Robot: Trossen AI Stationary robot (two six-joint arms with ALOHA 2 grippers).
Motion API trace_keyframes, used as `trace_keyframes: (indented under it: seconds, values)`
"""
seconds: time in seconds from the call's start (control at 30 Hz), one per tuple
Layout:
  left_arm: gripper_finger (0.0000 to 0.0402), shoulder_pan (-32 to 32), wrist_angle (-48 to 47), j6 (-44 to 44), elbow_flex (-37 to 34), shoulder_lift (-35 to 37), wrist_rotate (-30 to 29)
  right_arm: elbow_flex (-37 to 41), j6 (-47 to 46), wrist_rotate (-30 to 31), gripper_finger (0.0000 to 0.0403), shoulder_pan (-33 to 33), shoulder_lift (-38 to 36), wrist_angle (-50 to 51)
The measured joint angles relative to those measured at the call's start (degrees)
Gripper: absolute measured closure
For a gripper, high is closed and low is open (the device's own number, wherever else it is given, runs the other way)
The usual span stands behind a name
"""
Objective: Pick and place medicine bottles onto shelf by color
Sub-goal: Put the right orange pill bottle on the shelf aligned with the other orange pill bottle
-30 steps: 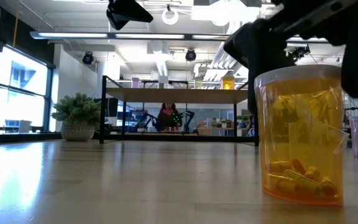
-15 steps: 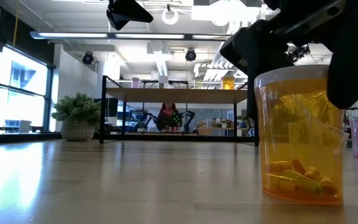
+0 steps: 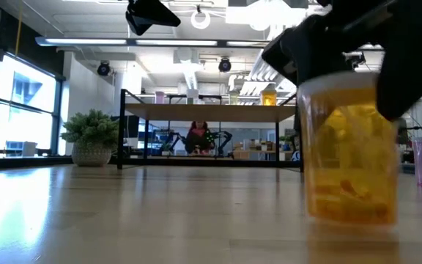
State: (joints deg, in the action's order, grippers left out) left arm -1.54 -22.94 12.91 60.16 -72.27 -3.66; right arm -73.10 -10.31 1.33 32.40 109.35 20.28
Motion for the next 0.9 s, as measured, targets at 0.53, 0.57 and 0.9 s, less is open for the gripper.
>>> trace_keyframes:
  seconds: [0.53, 0.57, 0.9]
  values:
    - [0.0161, 0.01, -0.10, -0.02, 0.00, -0.02, -3.23, 0.00, 4.45, 26.67, 0.0211, -2.06, -20.04, 10.87]
    - [0.0161, 0.03, 0.00, -0.02, 0.00, -0.02, -3.23, 0.00, 4.73, 28.93, 0.0211, -2.51, -21.67, 11.27]
    - [0.0161, 0.00, 0.04, -0.03, 0.02, -0.02, -3.02, 0.00, 11.20, 47.17, 0.0200, -8.95, -37.34, 12.11]
